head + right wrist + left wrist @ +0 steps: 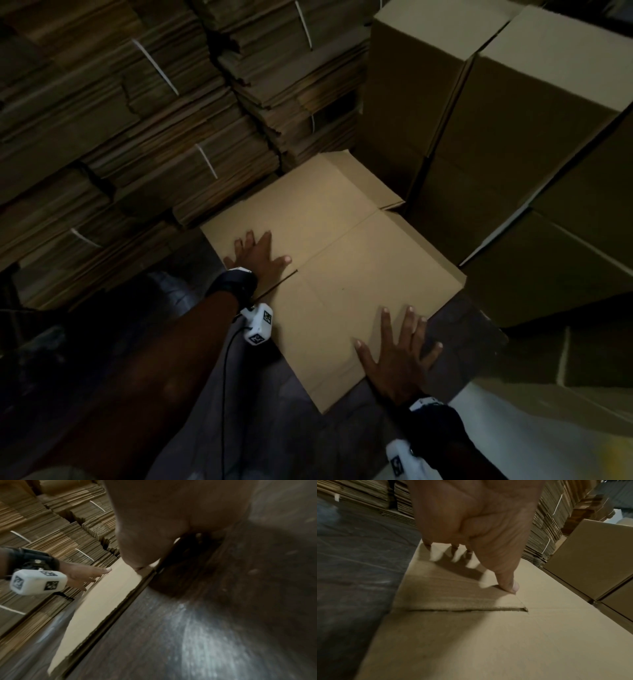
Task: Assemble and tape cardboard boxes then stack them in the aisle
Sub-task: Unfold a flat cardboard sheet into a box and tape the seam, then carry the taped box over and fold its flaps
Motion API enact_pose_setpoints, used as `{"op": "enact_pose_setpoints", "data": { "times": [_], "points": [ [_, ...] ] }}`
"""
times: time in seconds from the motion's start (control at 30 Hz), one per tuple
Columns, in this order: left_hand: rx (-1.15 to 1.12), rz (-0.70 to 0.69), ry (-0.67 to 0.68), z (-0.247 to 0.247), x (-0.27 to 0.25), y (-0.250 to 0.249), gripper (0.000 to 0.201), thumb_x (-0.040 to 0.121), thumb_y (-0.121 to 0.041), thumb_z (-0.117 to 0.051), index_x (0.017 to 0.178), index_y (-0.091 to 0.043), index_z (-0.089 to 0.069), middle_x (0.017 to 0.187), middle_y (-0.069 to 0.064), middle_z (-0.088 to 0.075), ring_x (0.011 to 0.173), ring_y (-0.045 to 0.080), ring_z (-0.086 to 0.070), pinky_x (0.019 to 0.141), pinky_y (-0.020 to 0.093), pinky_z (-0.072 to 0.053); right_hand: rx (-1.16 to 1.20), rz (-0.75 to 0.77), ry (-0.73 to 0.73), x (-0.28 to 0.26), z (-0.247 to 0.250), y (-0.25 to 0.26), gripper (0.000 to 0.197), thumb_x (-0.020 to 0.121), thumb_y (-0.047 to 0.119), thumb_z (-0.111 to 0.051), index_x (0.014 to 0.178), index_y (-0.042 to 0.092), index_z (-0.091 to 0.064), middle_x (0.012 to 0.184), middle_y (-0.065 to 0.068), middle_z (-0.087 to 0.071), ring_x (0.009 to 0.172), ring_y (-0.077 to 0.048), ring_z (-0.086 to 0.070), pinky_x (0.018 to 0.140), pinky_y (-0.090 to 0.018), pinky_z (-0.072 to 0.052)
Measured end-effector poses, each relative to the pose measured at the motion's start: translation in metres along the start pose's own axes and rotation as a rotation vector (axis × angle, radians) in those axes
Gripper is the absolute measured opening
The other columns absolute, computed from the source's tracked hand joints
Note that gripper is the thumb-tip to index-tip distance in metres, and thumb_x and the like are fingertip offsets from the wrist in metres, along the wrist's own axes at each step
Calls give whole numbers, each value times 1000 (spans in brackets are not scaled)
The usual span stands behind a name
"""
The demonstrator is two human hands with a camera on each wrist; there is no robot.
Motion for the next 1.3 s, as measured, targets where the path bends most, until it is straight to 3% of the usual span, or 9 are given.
{"op": "enact_pose_setpoints", "data": {
  "times": [0.17,0.27,0.33,0.43,0.53,0.7,1.0,1.2,1.3],
  "points": [
    [14,-53,36,-7,-14,3,103,73,-87,-45,157,-36,-13,167,16,-1,151,47,1,117,66,-14,11,14,-6,-6,8,2,88,88,85,-20,161,37,-19,169,-12,-10,154,-38,-6,114,-71,-6],
    [-85,-117,11,-6,-46,-8,93,89,-68,-59,161,-28,-15,168,15,-4,153,42,-4,122,53,-13,57,11,-20,-18,24,5,86,89,80,-24,161,34,-19,170,-9,-11,153,-36,-7,116,-67,-7],
    [-211,-198,-31,-6,-78,-23,85,92,-58,-62,160,-25,-22,167,13,-16,153,35,-14,123,48,-19,131,20,-74,-31,42,5,82,90,74,-29,159,28,-27,167,-10,-20,151,-35,-18,116,-64,-17],
    [-394,-342,-63,-15,-145,-49,67,95,-45,-65,152,-20,-41,152,9,-47,140,26,-43,114,41,-38,304,74,-206,-59,74,-1,76,92,64,-39,146,11,-49,150,-17,-49,138,-36,-45,112,-54,-35],
    [-392,-422,-99,-34,-215,-71,51,94,-45,-65,140,-24,-54,127,3,-65,117,22,-61,98,36,-50,341,78,-355,-97,100,-20,63,94,51,-51,135,4,-59,136,-17,-62,125,-36,-58,104,-46,-47],
    [-395,-583,-89,-75,-301,-109,46,91,-48,-59,127,-21,-65,116,0,-70,104,21,-67,87,37,-55,326,-12,-469,-161,121,-74,48,91,37,-62,127,6,-63,118,-14,-68,109,-35,-62,88,-44,-53],
    [-378,-821,-40,-141,-409,-212,31,93,-39,-68,118,-20,-70,113,-2,-72,102,17,-67,85,28,-51,293,-254,-561,-251,138,-206,56,94,52,-52,124,8,-65,116,-11,-70,108,-33,-63,87,-45,-51],
    [-382,-916,2,-191,-457,-310,43,90,-50,-57,112,-17,-72,108,-2,-72,96,14,-66,85,18,-46,383,-390,-642,-272,150,-329,55,93,48,-53,128,7,-62,120,-13,-69,110,-36,-63,89,-46,-52],
    [-359,-914,-6,-220,-471,-366,41,89,-48,-59,111,-16,-72,105,-2,-72,93,16,-66,81,23,-48,408,-440,-692,-278,167,-394,53,93,44,-57,127,4,-63,118,-17,-69,110,-37,-63,90,-46,-51]
  ]
}}
Point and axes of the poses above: each hand's wrist, its own x-axis towards the middle knuckle, its own z-axis out of the back of the hand, y = z × x, the point moved 10 cm from there along x, towards the middle knuckle
